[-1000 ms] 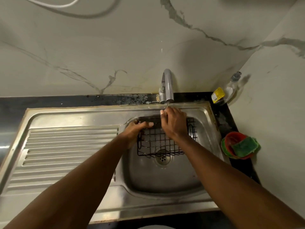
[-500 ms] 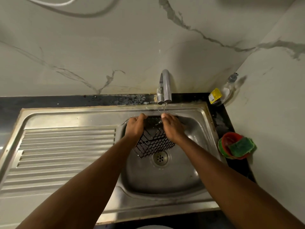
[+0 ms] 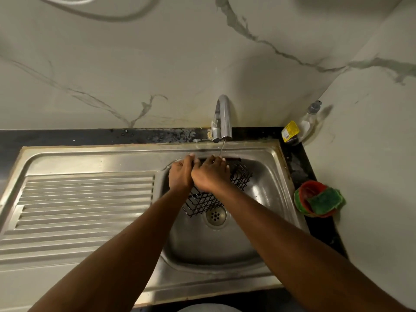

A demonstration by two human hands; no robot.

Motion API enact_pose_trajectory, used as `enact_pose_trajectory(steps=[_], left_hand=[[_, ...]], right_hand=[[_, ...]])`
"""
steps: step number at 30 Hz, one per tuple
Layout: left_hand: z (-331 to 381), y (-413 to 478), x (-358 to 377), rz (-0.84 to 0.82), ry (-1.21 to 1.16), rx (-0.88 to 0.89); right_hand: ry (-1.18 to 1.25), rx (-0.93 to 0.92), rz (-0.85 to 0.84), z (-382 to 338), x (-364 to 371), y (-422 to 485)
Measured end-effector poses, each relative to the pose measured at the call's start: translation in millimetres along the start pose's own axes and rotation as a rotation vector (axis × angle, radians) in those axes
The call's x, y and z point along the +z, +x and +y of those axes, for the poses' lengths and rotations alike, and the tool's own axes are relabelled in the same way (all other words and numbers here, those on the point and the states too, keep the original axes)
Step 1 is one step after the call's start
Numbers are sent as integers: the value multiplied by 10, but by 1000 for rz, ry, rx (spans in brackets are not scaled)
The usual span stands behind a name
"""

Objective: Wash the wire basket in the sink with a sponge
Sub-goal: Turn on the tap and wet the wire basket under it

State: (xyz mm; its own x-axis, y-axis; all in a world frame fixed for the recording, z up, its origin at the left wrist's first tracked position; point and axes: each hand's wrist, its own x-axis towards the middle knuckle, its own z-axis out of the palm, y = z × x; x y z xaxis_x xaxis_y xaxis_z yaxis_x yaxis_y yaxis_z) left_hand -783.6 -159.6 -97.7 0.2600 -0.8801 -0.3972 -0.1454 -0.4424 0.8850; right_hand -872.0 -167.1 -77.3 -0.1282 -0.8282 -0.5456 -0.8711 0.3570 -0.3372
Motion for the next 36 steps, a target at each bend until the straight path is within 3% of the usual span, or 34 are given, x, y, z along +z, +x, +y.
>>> enact_pose_trajectory(steps=[5,8,13,16,20,27,30,33,36], left_hand=[[6,-31,-25,-13,-116,-5],[-2,-38,-68,-50,-107,1],[-38,-8,-190,-99,-202,-25],[-92,16,-237,-33,-182,-78],[-93,38,-250,27,-224,-136],[-105,98,-124,51,-292,-80],[-102,100,-197,57,-345,-86],[-159,126,-284,51,-365,-135],[-263,167,-346,20,-292,-130]], right_hand=[[-33,-52,6,65,-22,75],[81,35,13,274,-137,269],[33,74,18,848,-302,522],[-31,-17,14,977,-384,523],[-83,41,-47,815,-377,511],[-152,-192,-18,40,-48,73],[-174,-316,-13,95,-82,104],[-154,-553,46,342,-249,223],[-30,-554,110,645,-399,429]])
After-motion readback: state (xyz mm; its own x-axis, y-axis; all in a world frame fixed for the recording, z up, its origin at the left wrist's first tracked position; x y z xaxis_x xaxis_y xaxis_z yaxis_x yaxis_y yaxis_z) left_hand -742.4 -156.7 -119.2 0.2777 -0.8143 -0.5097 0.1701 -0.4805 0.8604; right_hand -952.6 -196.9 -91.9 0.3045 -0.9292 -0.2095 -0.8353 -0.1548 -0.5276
